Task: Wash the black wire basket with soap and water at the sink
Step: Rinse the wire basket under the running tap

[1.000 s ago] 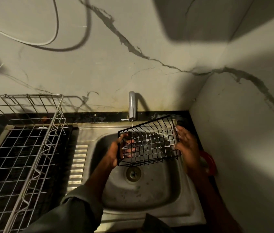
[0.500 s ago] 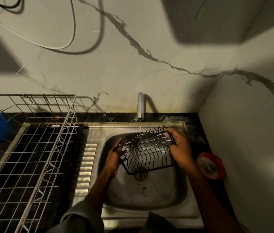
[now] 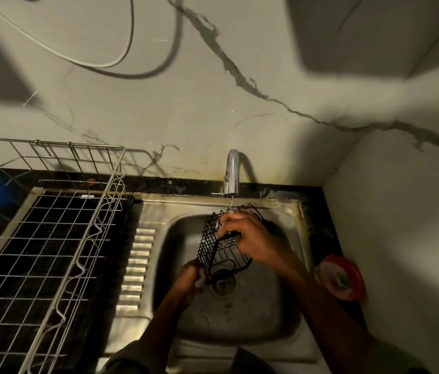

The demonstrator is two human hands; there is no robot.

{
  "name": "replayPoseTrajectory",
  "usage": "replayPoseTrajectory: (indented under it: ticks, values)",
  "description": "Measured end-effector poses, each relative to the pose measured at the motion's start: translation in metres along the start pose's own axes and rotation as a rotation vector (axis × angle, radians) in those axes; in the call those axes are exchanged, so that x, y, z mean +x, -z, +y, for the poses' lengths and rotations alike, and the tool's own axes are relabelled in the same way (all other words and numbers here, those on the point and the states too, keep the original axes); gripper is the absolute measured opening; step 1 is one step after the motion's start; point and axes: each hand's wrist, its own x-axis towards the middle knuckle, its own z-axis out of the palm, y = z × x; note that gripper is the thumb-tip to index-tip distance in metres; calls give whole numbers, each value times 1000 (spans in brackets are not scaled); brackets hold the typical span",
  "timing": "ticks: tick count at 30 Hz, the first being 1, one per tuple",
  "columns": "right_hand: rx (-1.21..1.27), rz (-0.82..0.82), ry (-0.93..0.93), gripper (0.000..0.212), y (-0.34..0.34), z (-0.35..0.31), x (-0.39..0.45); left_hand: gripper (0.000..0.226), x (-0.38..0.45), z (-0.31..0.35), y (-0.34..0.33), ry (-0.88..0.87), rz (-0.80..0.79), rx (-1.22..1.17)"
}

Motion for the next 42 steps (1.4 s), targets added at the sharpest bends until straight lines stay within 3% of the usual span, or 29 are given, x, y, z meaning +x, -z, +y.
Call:
replayPoseTrajectory:
  ticks: [5,8,10,19,24,27,30,33,35,42]
  values:
    - [-215,-91,128,43,-19,3,12,23,-6,31,-15,36,21,-362]
    - [-246,-37,185,28,-23,-10,22,48,-5,36,-22,-9,-61,-498]
    - [-257,-18,194,24,-34,-22,28,49,-4,36,-25,-38,-129,-567]
    - [-271,-94,218,19,-54,-25,32,38,0,13,5,36,-187,-385]
    - [-172,-48,94,18,-49,-18,49,36,-8,21,-7,51,-175,-192]
    - [-43,2,-1,38,-45,-19,53,43,-2,22,-11,112,-156,-207]
    - [467,52,-306,57,-28,-15,53,44,5,12,-7,148,-101,-168]
    - [993,256,-610,25,-8,-7,59,51,10,1,1,156,-51,-162]
    - [1195,389,-694,20,-2,-6,64,55,10,-3,6,153,-43,-155]
    - [588,429,-714,11,-28,-11,86,53,9,2,15,164,-86,-60]
